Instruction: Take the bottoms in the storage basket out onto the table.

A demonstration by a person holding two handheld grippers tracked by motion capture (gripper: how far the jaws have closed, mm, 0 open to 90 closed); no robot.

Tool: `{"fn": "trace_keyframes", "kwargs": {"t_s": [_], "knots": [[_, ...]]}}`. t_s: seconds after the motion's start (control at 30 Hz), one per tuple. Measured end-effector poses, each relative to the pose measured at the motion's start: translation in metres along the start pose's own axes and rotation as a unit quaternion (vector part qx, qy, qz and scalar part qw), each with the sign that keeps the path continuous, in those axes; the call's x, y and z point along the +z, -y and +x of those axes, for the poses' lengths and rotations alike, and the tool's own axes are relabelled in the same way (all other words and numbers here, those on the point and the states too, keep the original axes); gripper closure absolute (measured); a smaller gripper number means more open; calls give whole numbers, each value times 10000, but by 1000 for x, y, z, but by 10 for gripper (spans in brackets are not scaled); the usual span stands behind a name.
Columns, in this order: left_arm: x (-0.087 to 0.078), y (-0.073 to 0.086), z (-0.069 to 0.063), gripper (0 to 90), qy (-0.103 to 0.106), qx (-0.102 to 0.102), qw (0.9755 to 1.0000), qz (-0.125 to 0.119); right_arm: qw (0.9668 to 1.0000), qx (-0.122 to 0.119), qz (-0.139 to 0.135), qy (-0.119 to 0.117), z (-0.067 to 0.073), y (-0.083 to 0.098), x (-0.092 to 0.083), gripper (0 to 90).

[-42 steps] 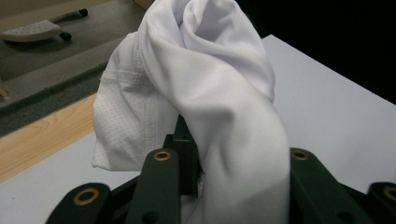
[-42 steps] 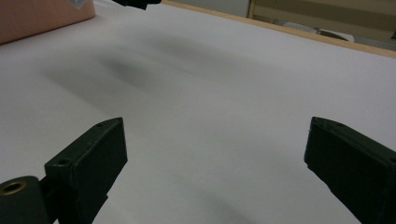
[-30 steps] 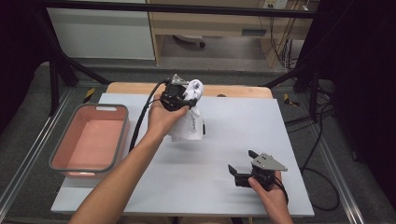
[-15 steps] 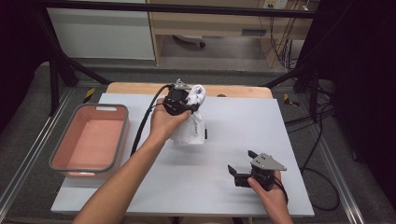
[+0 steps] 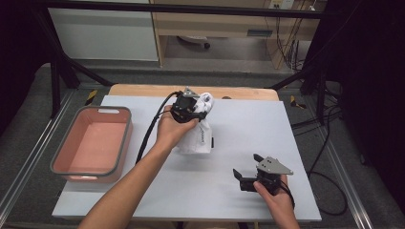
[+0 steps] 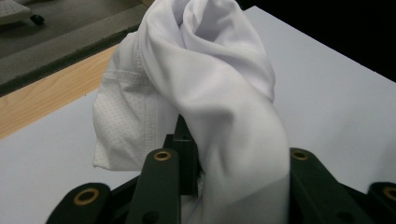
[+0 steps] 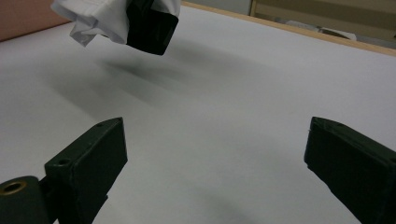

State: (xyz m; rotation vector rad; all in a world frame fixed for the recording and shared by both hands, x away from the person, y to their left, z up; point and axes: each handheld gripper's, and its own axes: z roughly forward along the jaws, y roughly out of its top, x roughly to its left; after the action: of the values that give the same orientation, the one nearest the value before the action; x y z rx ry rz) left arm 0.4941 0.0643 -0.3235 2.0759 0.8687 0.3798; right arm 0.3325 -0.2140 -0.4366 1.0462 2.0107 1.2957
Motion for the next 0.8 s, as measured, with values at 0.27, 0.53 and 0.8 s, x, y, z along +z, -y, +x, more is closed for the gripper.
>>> {"fn": "trace_keyframes", "kwargs": {"t_s": [0.27,0.53,0.8], "knots": [[3,6,-1,692,62,-49,10000,27,10000,2,-5,-8,0,0,1,60],[11,13,-1,692,49,-66,9999,118,10000,-5,-14,-2,0,0,1,60],[14,16,-4,691,97,-50,9998,169,10000,-9,-8,-14,1,0,1,60]]}}
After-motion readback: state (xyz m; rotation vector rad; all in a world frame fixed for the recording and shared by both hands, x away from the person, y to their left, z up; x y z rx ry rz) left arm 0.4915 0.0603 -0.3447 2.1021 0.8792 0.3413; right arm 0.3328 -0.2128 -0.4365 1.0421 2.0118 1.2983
